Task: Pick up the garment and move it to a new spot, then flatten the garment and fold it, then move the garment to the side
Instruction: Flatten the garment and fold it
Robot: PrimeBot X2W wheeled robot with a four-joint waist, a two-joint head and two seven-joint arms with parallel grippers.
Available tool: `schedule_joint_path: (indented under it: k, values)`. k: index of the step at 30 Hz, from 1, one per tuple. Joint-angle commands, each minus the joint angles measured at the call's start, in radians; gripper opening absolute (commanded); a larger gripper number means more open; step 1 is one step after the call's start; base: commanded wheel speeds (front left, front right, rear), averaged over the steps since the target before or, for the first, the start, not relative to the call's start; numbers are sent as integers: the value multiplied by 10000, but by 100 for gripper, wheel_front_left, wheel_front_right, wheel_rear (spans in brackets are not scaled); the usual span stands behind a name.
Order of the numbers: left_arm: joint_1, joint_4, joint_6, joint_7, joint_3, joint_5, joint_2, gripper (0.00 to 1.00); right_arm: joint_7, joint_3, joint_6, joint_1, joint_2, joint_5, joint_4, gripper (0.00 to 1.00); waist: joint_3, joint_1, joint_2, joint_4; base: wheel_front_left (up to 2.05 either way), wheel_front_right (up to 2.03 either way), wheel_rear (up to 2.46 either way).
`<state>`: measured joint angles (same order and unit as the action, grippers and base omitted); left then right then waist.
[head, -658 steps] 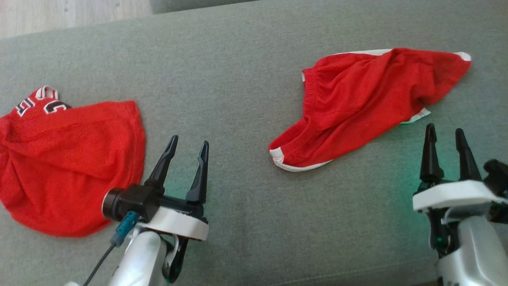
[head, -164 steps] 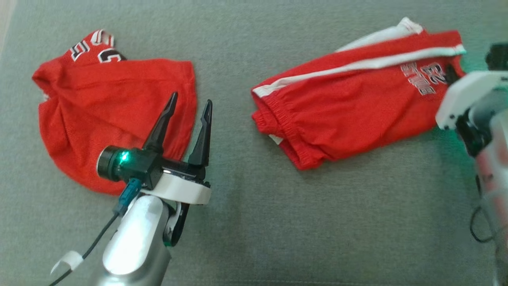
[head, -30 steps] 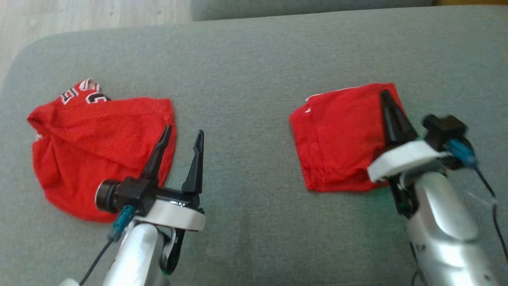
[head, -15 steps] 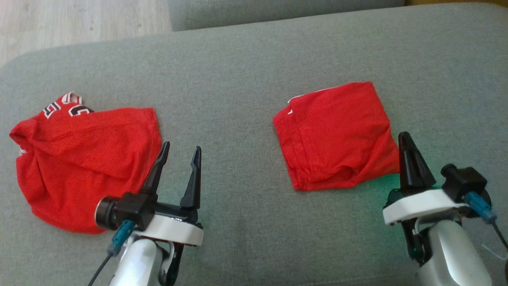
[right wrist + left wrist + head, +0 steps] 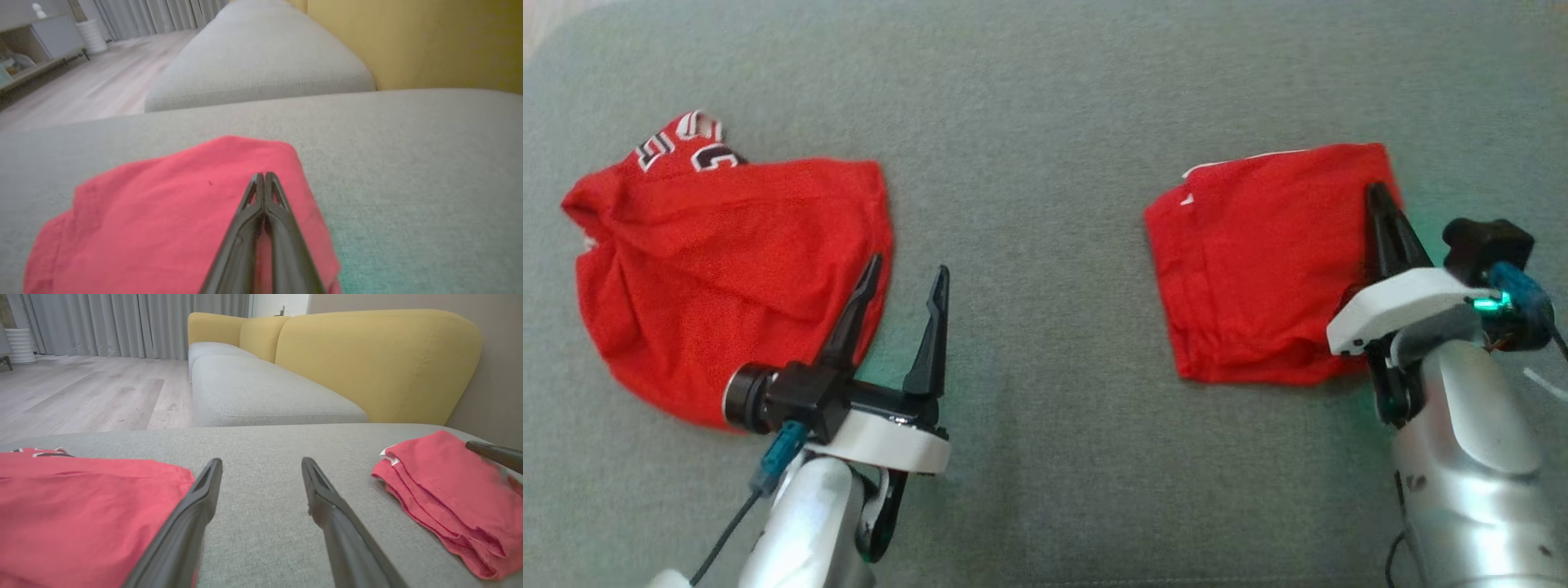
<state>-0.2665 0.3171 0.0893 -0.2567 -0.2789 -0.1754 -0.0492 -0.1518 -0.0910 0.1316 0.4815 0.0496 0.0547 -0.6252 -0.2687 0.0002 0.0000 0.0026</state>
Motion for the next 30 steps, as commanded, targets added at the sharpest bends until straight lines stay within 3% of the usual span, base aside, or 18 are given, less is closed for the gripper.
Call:
schedule_joint_path:
  k: [1, 7, 17, 18, 19, 30]
  values:
    - [-376, -287, 21, -51, 216, 79, -12, 100, 110, 26, -9, 381, 11, -245, -138, 0, -212, -2, 0, 230, 0, 0, 0]
    - [-459, -309, 33, -51, 225, 78, -11, 100, 604, -434, -9, 943, 9, -642, -2022, 0, -322, -2, 0, 398, 0, 0, 0]
    - [-394, -296, 0, -51, 385, 104, -11, 100, -676, 145, -9, 1270, 8, -157, -2987, 0, 15, -2, 0, 21, 0, 0, 0]
    - [-372, -294, -2, -51, 388, 95, -11, 100, -798, 163, -9, 1261, 8, -149, -2904, 36, 84, -2, 0, -36, 0, 0, 0]
    - [-317, -285, -12, -51, 394, 71, -11, 100, -965, 204, -9, 1179, 8, -12, -2654, 100, 241, -2, 0, -153, 0, 0, 0]
    - [74, -217, -78, -51, 380, -73, -11, 100, -1096, 513, -9, -765, 7, 499, 199, 100, 972, -2, 0, -550, 0, 0, 0]
